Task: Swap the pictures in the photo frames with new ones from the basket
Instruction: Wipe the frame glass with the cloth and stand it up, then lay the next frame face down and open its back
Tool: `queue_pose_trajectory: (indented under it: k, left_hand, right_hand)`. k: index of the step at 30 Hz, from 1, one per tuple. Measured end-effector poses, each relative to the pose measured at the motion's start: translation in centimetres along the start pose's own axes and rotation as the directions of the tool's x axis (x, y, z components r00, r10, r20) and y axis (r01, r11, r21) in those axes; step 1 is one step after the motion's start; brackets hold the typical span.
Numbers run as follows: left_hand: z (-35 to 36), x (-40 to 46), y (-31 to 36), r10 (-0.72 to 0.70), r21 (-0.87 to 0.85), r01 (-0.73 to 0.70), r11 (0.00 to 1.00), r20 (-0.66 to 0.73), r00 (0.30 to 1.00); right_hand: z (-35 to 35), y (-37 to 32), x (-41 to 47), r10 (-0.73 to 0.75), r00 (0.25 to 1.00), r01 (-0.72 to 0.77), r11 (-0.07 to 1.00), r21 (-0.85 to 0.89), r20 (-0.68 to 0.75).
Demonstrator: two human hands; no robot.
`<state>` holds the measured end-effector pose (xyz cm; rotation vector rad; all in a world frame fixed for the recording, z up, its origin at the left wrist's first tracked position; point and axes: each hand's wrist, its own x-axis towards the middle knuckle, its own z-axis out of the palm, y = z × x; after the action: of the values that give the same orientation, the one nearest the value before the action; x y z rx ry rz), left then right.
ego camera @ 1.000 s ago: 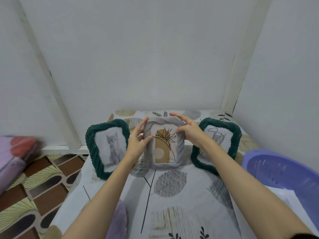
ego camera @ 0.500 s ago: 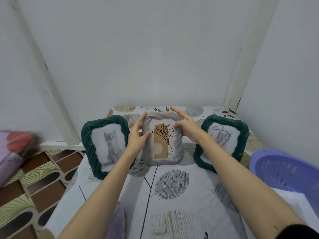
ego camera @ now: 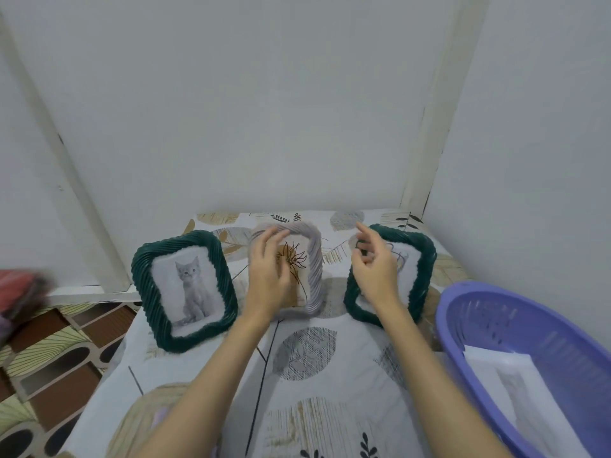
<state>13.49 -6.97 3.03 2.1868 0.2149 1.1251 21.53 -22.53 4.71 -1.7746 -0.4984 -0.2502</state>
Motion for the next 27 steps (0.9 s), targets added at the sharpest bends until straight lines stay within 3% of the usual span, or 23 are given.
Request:
queue_pose_trajectory:
  k: [2, 5, 8, 12, 14, 20, 23, 27]
  left_hand:
    - [2.1, -0.6, 1.9, 0.051, -0.069, -0.044, 0.997, 0.094, 0.994]
    - [5.1, -1.2, 4.0, -0.091, -0.214, 0.171, 0.962, 0.338, 0.937]
    - [7.2, -1.4, 4.7, -0.229, -0.29, 0.429, 0.855, 0.532, 0.815]
    - [8.8, -1.4, 4.9, -0.308, -0.223, 0.587, 0.778, 0.679, 0.666]
    - [8.8, -1.5, 5.1, -0.304, -0.225, 0.578, 0.785, 0.672, 0.675]
    - [5.8, -2.1, 5.6, -0.199, -0.264, 0.373, 0.89, 0.511, 0.836]
    - [2.8, -2.3, 6.0, -0.175, -0.377, 0.385, 0.842, 0.485, 0.857]
    - [-1.4, -3.2, 6.8, -0.214, -0.477, 0.486, 0.732, 0.516, 0.829]
  right_hand:
    - [-1.3, 0.6, -2.0, -0.081, 0.98, 0.06, 0.991, -0.117, -0.179]
    - [-2.2, 1.6, -3.6, -0.099, 0.947, 0.03, 0.974, -0.225, -0.305]
    - [-2.8, 2.6, -3.6, 0.023, 0.943, -0.135, 0.939, -0.316, -0.333]
    - [-3.3, 3.3, -3.0, 0.253, 0.91, -0.346, 0.901, -0.263, -0.33]
    - [-3.5, 3.3, -3.0, 0.243, 0.919, -0.326, 0.912, -0.249, -0.311]
    - [-3.6, 2.1, -4.4, 0.247, 0.927, -0.301, 0.939, -0.167, -0.284]
    - [-4.5, 0.9, -5.4, 0.185, 0.949, -0.219, 0.97, -0.109, -0.255]
    - [-6.7, -1.4, -7.0, 0.132, 0.99, -0.129, 0.99, 0.061, -0.045]
